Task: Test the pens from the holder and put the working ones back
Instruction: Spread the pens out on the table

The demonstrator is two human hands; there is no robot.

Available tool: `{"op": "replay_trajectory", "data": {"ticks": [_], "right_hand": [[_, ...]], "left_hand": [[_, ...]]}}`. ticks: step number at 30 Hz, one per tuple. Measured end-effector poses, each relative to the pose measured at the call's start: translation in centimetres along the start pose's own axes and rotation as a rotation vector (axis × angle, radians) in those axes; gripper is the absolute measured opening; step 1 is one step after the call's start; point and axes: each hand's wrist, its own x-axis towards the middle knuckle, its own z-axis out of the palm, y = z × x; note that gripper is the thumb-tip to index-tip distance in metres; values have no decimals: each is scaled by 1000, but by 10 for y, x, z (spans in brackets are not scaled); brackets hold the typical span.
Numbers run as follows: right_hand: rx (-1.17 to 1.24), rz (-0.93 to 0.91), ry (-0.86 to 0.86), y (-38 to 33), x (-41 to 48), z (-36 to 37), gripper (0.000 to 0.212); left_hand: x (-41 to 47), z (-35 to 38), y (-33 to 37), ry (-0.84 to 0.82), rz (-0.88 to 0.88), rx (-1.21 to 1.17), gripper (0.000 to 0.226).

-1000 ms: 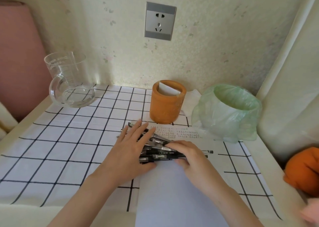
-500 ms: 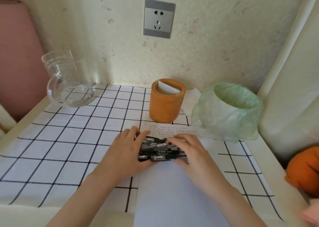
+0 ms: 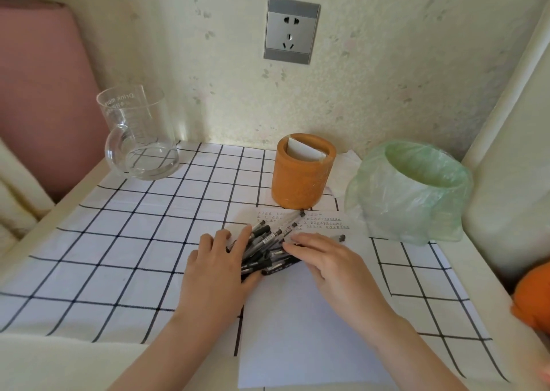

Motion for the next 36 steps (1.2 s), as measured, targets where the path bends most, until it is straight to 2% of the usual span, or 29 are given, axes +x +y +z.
{"op": "replay_trajectory", "data": {"ticks": [3, 6, 10, 12, 14, 18, 23, 26, 29, 32, 36], "right_hand": [[29, 48, -29, 1, -2, 0, 64], [83, 208, -49, 3, -9, -4, 63], [59, 435, -196, 2, -22, -1, 80], [17, 402, -256, 0, -26, 1, 80], [107, 366, -262, -1, -27, 0, 76], [155, 319, -166, -2, -27, 0, 88], [170, 422, -49, -4, -33, 5, 100], [248, 490, -3, -5, -34, 10, 100], [220, 494, 10, -7, -37, 12, 98], [150, 483, -65, -8, -39, 12, 95], [-34, 355, -217, -3, -41, 13, 91]], "left_hand": [[-1, -2, -2, -21, -37, 12, 66], [1, -5, -4, -48, -23, 13, 65], [-2, -11, 1, -92, -50, 4, 68], [-4, -18, 8, -118, -104, -14, 70], [-5, -18, 12, -98, -96, -38, 74], [-6, -18, 15, -121, -72, -105, 87], [-8, -24, 20, -195, -53, -113, 94], [-6, -21, 26, -191, -69, -224, 86], [-4, -9, 31, -110, 74, -114, 82], [0, 8, 36, -82, 185, -23, 65], [1, 14, 40, -92, 177, 13, 59]]}}
